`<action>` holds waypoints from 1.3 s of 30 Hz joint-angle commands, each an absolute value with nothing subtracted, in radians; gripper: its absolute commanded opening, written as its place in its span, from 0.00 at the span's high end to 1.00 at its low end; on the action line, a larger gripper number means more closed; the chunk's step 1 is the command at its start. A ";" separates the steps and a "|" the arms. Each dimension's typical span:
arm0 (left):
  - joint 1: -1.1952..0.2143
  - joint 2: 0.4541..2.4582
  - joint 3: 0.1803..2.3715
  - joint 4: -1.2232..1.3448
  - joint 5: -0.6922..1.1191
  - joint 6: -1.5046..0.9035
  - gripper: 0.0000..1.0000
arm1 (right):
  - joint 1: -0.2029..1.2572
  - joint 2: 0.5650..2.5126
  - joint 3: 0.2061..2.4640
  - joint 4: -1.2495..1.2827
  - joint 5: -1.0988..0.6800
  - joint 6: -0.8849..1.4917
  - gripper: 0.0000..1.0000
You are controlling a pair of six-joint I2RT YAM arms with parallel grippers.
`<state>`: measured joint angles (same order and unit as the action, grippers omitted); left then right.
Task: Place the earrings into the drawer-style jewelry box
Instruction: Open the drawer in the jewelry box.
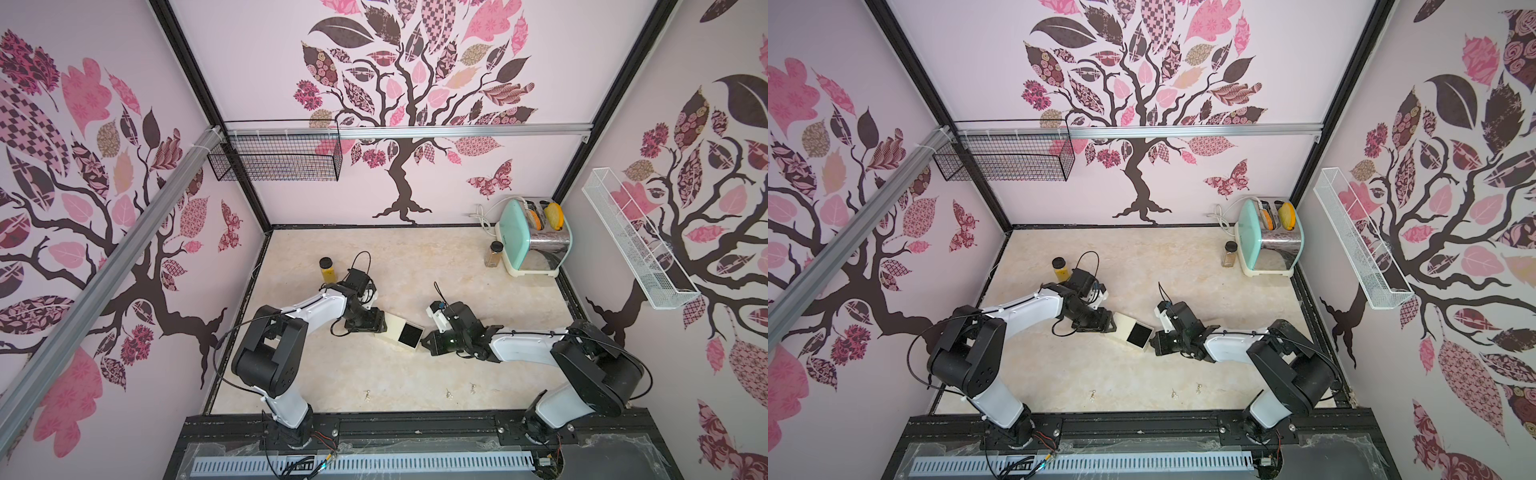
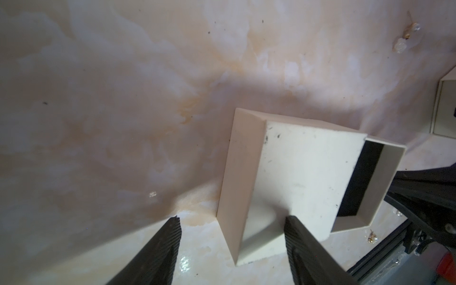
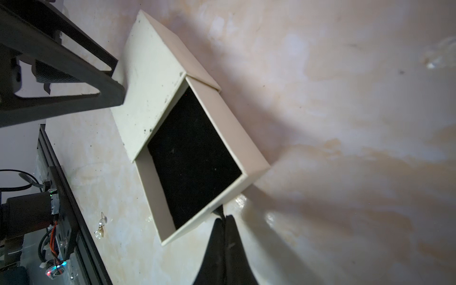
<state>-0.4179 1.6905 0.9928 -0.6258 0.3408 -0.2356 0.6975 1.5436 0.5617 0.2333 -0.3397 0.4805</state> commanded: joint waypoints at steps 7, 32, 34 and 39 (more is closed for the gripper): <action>-0.422 1.723 0.950 -0.644 0.213 -0.224 0.31 | 0.690 1.548 0.580 0.204 -0.333 0.454 1.00; -0.467 1.347 0.873 -0.612 0.419 -0.431 0.08 | 0.650 1.466 0.675 0.092 -0.353 0.383 0.44; -0.467 1.323 0.832 -0.583 0.437 -0.458 0.08 | 0.651 1.485 0.684 0.089 -0.389 0.388 0.43; -0.467 1.316 0.786 -0.575 0.438 -0.465 0.08 | 0.650 1.472 0.657 0.071 -0.421 0.402 0.42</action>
<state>-0.4671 1.3228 0.7944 -0.6121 0.4072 -0.4362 0.6529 1.4834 0.6594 0.0986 -0.3828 0.3992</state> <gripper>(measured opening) 0.917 0.579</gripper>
